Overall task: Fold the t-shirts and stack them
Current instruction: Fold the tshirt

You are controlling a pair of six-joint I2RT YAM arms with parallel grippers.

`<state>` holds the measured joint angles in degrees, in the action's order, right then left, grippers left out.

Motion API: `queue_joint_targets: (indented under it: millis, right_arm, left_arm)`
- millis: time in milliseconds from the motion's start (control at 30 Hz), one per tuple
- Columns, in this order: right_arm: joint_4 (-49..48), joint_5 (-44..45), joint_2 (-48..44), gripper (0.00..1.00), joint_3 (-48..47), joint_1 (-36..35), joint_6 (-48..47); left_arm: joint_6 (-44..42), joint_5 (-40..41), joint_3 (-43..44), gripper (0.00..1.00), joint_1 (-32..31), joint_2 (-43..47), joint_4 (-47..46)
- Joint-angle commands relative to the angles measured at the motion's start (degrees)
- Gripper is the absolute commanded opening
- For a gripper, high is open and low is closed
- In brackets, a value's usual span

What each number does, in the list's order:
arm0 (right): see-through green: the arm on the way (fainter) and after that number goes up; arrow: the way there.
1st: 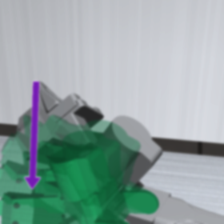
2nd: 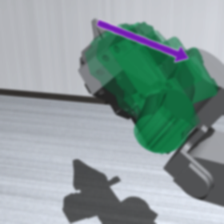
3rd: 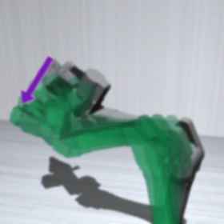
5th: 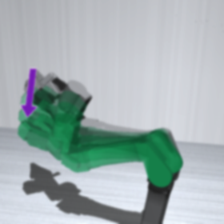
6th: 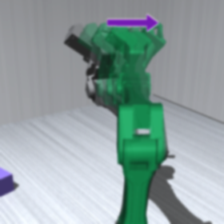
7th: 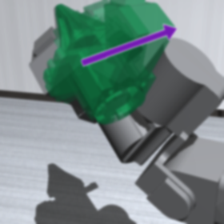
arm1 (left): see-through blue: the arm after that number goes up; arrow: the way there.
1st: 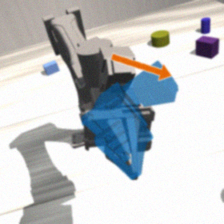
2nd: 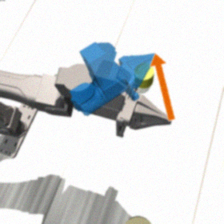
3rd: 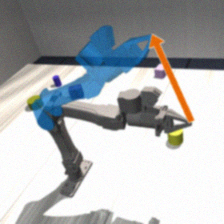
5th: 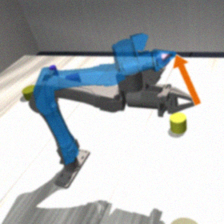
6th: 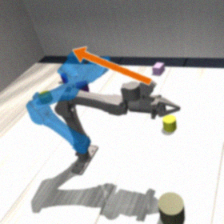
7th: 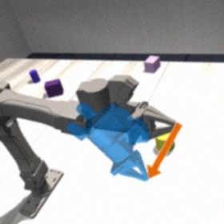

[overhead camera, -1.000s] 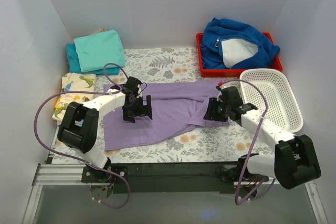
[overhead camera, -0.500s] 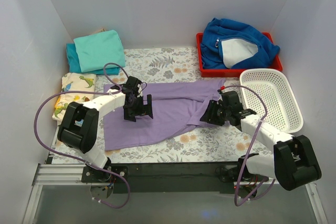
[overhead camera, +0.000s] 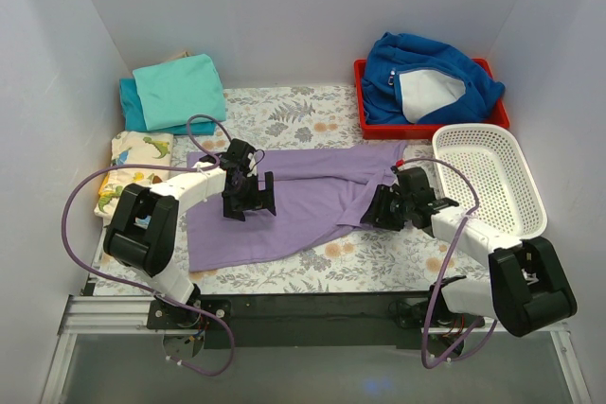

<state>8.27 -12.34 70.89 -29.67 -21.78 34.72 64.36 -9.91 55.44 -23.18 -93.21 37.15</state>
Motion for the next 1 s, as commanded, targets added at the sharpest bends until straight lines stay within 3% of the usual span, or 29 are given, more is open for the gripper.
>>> queue_joint_targets:
  millis: [0,100,200,233,333,600,967]
  right_arm:
    - [-3.17,0.12,0.39,0.52,0.49,-0.46,0.44]
    - [-5.1,-0.67,1.0,0.47,1.1,-0.54,0.52]
    - [-6.42,-1.63,1.18,0.3,1.37,-0.54,0.61]
    - [-7.21,-2.25,1.09,0.15,1.37,-0.46,0.61]
    - [-7.74,-3.39,0.74,0.02,0.76,-0.54,0.0]
    - [-10.12,-3.66,0.47,0.01,-5.92,-0.54,-2.72]
    - [-12.14,-4.97,16.46,0.01,-19.36,-0.54,-7.73]
  left_arm:
    - [-0.02,-1.07,-1.03,0.97,-0.29,1.54,-1.29]
    - [-0.11,-1.08,-1.04,0.97,-0.2,1.54,-1.2]
    - [0.07,-1.08,-1.04,0.97,-0.29,1.63,-1.29]
    - [0.15,-1.07,-1.04,0.97,-0.29,1.71,-1.2]
    - [-0.02,-0.99,-0.95,0.97,-0.2,1.54,-1.11]
    - [-0.02,-0.9,-0.69,0.97,-0.29,1.01,-1.11]
    - [0.68,1.65,-0.42,0.98,-0.29,2.77,-0.67]
